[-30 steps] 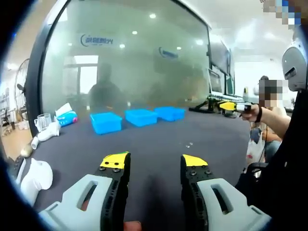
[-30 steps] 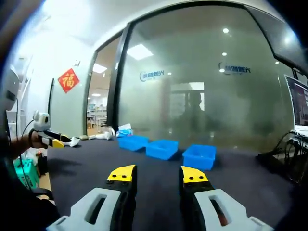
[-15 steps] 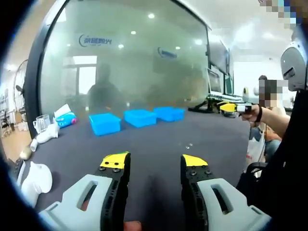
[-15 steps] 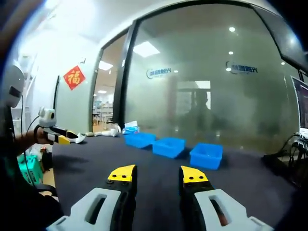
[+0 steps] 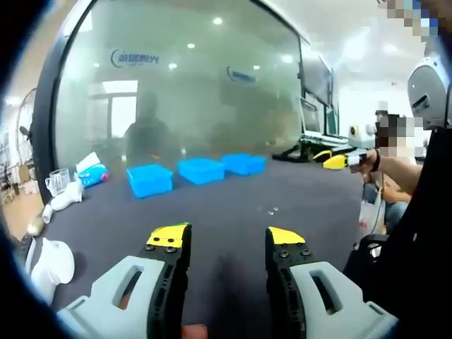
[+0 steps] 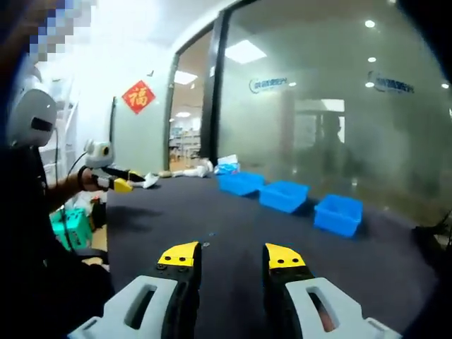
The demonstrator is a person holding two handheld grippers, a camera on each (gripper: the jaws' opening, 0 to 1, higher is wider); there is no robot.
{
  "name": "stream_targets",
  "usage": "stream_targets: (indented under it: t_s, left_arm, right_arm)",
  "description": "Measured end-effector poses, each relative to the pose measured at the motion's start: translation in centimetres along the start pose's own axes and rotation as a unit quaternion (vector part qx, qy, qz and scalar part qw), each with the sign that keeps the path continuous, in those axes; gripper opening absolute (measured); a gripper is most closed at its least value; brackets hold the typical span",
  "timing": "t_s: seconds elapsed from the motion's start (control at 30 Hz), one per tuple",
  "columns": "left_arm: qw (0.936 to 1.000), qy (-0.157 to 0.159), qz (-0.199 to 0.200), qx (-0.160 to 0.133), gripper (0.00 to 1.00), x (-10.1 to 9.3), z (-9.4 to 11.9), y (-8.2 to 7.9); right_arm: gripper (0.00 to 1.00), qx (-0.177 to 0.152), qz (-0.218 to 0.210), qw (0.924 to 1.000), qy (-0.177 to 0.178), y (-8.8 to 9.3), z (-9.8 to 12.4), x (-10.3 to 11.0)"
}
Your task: Sort the screws, nuts, and washers into the corresponding bins
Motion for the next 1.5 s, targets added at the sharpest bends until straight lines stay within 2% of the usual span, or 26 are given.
stream_targets:
  t_s: [0.17,0.67,0.93,1.1,1.5]
  left_arm:
    - [1.0000,0.006,-0.002,0.006,0.41,-0.2,0.0,0.1]
    - [0.9999,0.009,-0.005,0.007,0.41,-0.4,0.0,0.1]
    - [0.9999,0.011,-0.003,0.007,0.41,-0.4,0.0,0.2]
    - [0.9999,0.011,-0.002,0.008,0.41,-0.3,0.2,0.4]
    - [0.9996,0.018,0.001,0.022,0.42,-0.4,0.4,1.3]
  right_arm:
    - [0.31,0.012,0.022,0.9983,-0.052,0.1,-0.3,1.5]
    - [0.31,0.028,0.027,0.9967,-0.070,0.1,-0.6,1.3]
    - [0.30,0.048,0.041,0.9938,-0.092,-0.5,-1.9,1.3]
    - [0.30,0.075,0.057,0.9883,-0.119,-0.8,-3.4,1.6]
    - [0.28,0.155,0.107,0.9627,-0.194,-1.3,-8.2,2.4]
Point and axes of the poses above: the point that each gripper's makers call its tool centre point, and the gripper's own axes: z roughly backward along the fingers, x roughly to its left, y roughly out of its underside, the point moved 6 cm from there along z, roughly backward along the fingers, and after that the axes turned 4 degrees about z, right-handed, at the moved point
